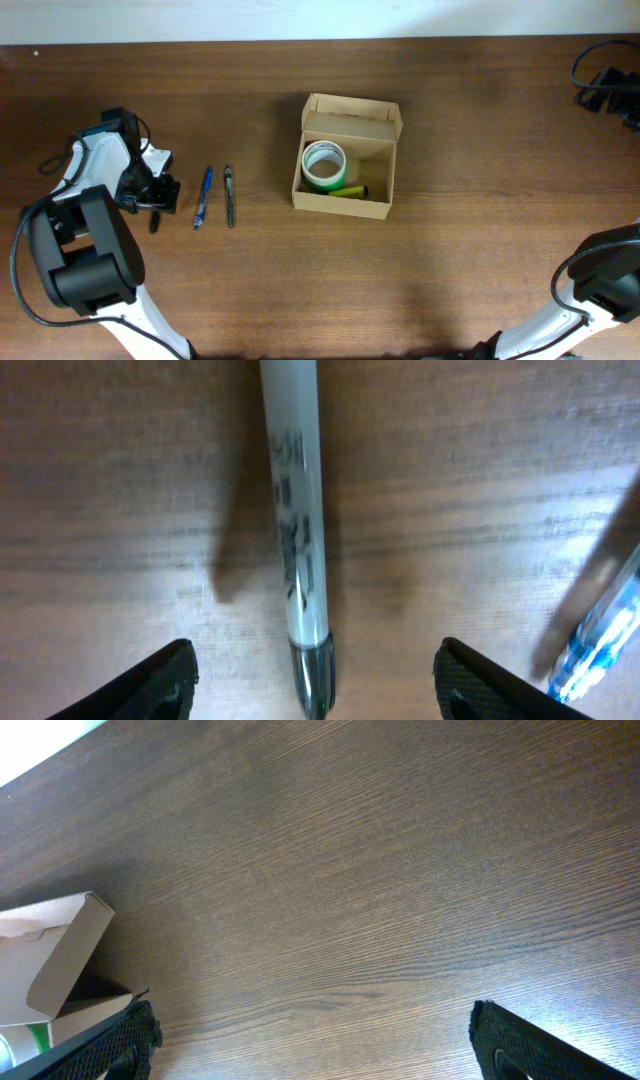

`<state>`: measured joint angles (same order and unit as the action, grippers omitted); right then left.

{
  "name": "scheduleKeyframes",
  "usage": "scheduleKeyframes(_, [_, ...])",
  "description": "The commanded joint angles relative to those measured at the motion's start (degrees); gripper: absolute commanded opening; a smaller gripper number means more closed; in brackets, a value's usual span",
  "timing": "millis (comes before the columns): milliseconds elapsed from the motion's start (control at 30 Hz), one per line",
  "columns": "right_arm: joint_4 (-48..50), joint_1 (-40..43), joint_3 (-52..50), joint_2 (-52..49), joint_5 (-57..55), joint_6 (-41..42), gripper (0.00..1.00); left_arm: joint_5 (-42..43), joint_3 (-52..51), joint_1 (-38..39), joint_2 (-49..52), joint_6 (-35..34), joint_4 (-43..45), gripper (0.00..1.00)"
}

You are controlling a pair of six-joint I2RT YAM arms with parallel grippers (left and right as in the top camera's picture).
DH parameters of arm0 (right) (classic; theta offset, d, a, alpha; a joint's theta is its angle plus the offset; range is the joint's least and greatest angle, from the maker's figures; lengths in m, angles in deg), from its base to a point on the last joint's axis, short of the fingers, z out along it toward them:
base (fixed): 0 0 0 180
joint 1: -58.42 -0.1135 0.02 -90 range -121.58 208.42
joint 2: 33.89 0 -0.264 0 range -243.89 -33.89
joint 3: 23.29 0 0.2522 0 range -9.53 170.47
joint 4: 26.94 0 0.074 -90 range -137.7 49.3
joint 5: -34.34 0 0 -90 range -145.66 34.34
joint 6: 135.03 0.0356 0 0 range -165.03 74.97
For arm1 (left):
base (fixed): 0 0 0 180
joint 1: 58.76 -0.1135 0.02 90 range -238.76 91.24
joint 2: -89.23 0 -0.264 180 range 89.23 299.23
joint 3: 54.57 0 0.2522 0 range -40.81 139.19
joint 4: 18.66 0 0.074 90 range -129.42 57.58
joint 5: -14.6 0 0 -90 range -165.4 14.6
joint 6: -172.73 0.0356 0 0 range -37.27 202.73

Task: Pack container
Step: 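Grasp the black marker with the left gripper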

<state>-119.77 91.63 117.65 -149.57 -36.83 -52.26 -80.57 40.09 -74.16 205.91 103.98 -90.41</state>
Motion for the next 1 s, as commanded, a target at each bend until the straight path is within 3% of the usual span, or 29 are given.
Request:
scheduleKeyframes(0, [0.00, -0.20, 0.00, 0.11, 0.90, 0.46, 0.99, 1.29, 0.74, -0.04, 0.52, -0.92, 1.27, 0.76])
scheduleKeyframes(433, [0.00, -0.20, 0.00, 0.11, 0.90, 0.46, 0.99, 3.10, 0.72, -0.04, 0.66, -0.79, 5.77, 0.72])
scheduleKeyframes(567, [0.00, -0.20, 0.00, 0.11, 0.90, 0.46, 0.99, 6.99, 0.72, -0.15, 0.81, -0.83, 7.02, 0.72])
scheduleKeyframes(967, [0.02, -0.20, 0.00, 0.11, 0.90, 0.46, 0.99, 6.86, 0.70, -0.15, 6.36, -2.60, 5.29, 0.72])
